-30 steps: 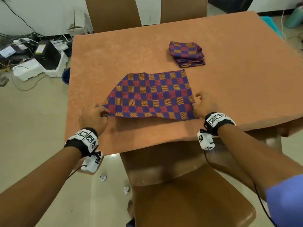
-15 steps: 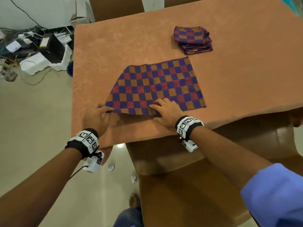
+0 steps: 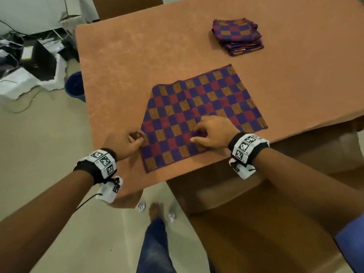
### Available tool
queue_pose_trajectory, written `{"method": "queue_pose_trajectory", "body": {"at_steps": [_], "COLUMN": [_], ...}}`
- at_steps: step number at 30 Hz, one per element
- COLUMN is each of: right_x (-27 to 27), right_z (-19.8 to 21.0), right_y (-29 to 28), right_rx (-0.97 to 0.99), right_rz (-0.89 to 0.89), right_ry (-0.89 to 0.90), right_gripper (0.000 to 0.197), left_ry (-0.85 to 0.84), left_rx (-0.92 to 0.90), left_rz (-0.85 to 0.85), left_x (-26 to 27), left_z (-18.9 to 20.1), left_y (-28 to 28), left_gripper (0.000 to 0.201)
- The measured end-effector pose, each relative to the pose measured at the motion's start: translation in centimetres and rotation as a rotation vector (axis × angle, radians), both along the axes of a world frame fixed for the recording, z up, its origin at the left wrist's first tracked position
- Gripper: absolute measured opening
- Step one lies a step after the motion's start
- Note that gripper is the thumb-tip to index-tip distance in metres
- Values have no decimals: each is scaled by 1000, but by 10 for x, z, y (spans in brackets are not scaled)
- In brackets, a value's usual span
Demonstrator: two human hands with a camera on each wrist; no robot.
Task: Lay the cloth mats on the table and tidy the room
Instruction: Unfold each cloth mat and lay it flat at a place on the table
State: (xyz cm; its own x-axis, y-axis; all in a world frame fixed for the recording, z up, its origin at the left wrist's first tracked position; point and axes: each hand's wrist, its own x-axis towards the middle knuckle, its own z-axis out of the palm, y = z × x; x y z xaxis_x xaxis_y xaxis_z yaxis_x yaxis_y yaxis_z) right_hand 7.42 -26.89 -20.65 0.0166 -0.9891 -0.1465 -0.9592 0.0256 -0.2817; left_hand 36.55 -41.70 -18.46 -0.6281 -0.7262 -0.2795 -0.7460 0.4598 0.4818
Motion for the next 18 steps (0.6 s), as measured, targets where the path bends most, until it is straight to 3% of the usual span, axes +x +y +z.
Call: {"method": "queue_pose_trajectory", "body": {"at_steps": [4,10,15,18], "right_x": [6,15,16,18], "right_z": [11,4,-5,-8], "right_y": [-54,-130,-138,-134], "right_rx": [1,94,231,249], "right_rz": [-208,-359,-377,-378], "right_ry": [-26,-45,80,117], "right_gripper": [34,54,60,60], "left_ry": [-14,0,33,77], "left_rx": [8,84,160,375], "left_rz": [-132,-270,-362,-287], "left_x": [-22,-60,-100,-121], "left_z": [-6,-9,-6,-8], "left_y": [-56,-126,-150,-157], "left_gripper": [22,49,48,60]}}
